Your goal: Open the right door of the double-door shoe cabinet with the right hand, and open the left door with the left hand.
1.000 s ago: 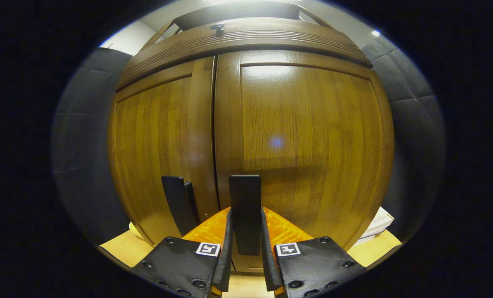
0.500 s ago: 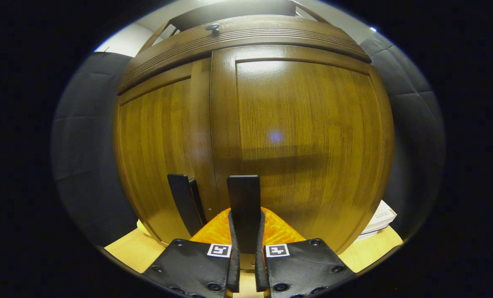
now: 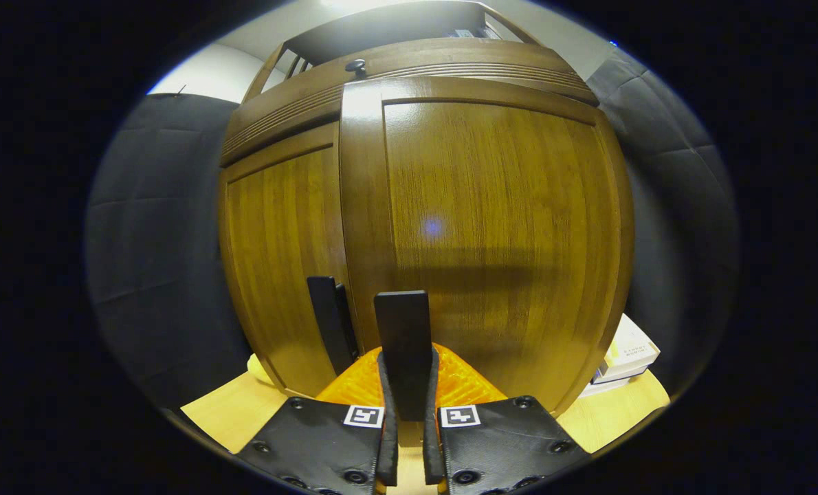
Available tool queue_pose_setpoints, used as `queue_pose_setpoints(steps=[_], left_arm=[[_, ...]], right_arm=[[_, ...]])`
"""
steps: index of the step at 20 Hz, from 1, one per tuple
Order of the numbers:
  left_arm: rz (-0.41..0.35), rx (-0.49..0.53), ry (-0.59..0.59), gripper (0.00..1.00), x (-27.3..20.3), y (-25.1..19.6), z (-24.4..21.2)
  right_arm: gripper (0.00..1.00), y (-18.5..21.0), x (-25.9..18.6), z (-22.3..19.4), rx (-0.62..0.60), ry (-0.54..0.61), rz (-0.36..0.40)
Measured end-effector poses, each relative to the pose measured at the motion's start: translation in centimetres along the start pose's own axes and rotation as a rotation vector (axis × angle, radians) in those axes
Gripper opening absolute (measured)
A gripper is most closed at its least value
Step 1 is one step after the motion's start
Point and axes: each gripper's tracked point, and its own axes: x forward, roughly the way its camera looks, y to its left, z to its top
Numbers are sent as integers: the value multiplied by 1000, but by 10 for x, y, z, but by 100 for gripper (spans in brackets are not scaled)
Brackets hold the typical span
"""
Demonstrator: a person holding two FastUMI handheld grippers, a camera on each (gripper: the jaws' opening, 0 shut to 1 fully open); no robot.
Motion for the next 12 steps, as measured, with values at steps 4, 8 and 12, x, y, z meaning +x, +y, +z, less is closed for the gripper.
queue_pose_setpoints(steps=[4, 8, 12], left_arm=[[-37, -10, -2, 100, 0, -2, 2], [-71, -20, 2, 100, 5, -5, -1], [-114, -29, 3, 100, 8, -10, -1]], right_arm=[[13, -4, -23, -2, -6, 11, 26], [13, -11, -41, -5, -16, 17, 27], [13, -20, -64, -8, -28, 20, 25]])
